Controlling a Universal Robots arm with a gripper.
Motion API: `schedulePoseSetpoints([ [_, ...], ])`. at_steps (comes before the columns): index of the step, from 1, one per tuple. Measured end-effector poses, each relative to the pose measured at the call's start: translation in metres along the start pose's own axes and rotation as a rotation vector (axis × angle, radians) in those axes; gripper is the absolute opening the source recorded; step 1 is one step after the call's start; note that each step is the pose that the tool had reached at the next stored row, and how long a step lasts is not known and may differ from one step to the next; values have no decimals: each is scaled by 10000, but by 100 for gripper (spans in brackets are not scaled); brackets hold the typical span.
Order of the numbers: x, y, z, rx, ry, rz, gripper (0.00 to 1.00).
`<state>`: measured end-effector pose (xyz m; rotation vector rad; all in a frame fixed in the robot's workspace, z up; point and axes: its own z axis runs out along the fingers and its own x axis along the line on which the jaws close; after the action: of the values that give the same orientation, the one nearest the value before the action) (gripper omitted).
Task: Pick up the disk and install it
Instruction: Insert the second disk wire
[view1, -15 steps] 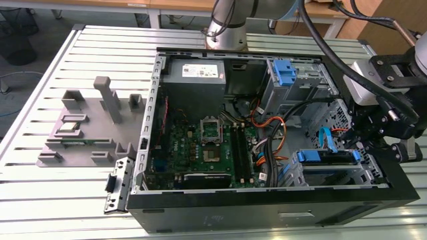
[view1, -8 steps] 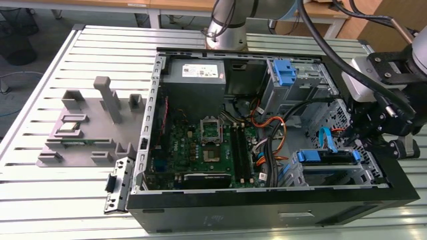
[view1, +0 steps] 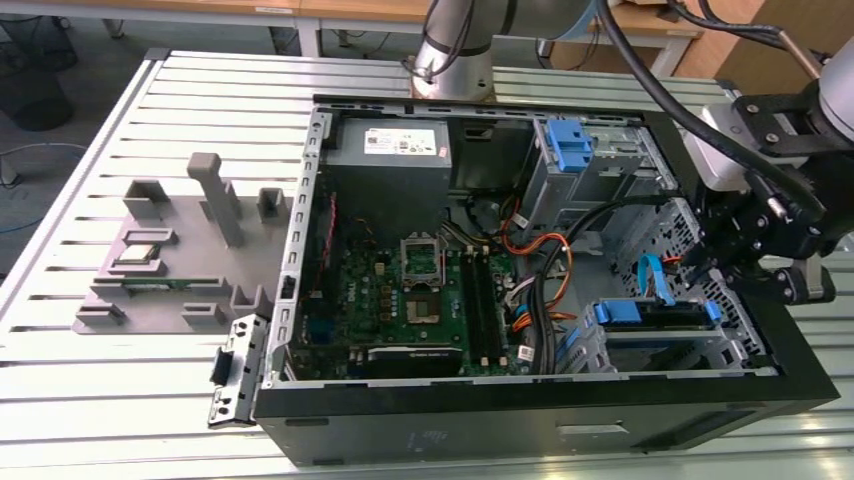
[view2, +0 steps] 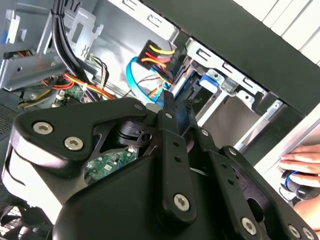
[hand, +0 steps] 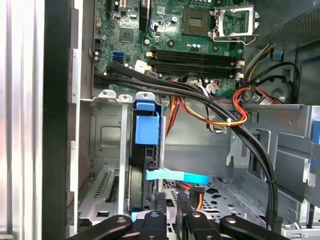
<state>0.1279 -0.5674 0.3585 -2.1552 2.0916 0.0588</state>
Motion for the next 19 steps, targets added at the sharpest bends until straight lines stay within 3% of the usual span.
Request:
schedulePoseSetpoints([
  [8,-82,-74,34,0,1,0,24],
  [19,-96,-194,77,-1,-2,0,24],
])
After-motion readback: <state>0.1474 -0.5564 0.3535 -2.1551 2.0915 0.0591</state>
